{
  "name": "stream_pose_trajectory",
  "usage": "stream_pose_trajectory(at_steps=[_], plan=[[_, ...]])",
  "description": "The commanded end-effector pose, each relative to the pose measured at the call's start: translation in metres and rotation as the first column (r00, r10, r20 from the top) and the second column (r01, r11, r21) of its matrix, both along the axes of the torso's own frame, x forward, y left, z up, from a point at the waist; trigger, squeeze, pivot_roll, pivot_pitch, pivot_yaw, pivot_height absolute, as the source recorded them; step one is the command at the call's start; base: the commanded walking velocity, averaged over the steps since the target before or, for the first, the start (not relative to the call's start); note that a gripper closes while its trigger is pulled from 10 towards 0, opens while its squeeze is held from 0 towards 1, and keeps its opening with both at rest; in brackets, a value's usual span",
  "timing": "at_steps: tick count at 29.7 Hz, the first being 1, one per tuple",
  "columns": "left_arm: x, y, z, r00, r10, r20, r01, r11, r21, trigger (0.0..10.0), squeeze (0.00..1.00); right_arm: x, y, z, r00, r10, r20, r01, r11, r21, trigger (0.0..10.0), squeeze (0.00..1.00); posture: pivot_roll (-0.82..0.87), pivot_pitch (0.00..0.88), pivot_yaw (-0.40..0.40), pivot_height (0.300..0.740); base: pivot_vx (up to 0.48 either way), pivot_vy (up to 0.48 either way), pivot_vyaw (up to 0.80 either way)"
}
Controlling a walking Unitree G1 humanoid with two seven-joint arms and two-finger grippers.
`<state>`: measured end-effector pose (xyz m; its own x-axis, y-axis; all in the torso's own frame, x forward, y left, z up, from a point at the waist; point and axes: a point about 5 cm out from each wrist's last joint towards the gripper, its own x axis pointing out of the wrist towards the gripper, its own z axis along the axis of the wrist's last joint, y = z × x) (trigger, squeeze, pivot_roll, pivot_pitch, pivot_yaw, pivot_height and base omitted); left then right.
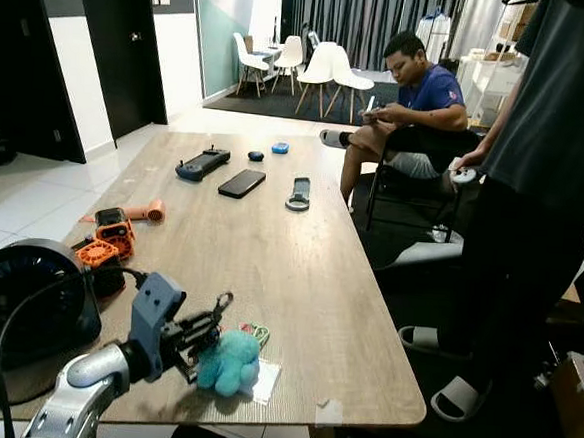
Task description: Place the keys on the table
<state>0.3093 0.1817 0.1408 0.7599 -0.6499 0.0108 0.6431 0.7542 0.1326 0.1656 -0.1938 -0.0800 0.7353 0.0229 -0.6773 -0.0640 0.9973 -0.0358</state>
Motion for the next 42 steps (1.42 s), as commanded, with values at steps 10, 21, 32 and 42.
stream_pose_trajectory(at_steps=[10,21,32,42], plan=[[0.016,0.008,0.007,0.98,0.181,0.087,-0.184,0.982,0.029,10.0,0.0,-0.002,0.001,-0.001,1.0,-0.008,-0.008,0.008,1.0,0.006,10.0,0.0,0.01,0.046,0.05,0.74,0.0,0.0,0.0],[0.016,0.014,0.002,0.982,0.164,0.09,-0.169,0.984,0.052,10.0,0.0,-0.003,0.0,-0.001,1.0,-0.011,-0.008,0.011,1.0,0.004,10.0,0.0,0.0,0.041,0.049,0.74,0.0,0.0,0.0],[0.009,0.031,0.001,0.993,0.097,0.071,-0.101,0.993,0.055,10.0,0.0,-0.001,0.002,-0.001,1.0,-0.007,-0.006,0.007,1.0,0.007,10.0,0.0,0.01,0.048,0.049,0.74,0.0,0.0,0.0],[0.005,0.049,0.0,0.994,0.091,0.057,-0.096,0.992,0.082,10.0,0.02,-0.003,0.001,-0.002,1.0,-0.01,-0.013,0.01,1.0,0.008,10.0,0.0,0.01,0.05,0.049,0.74,0.0,0.0,0.0]])
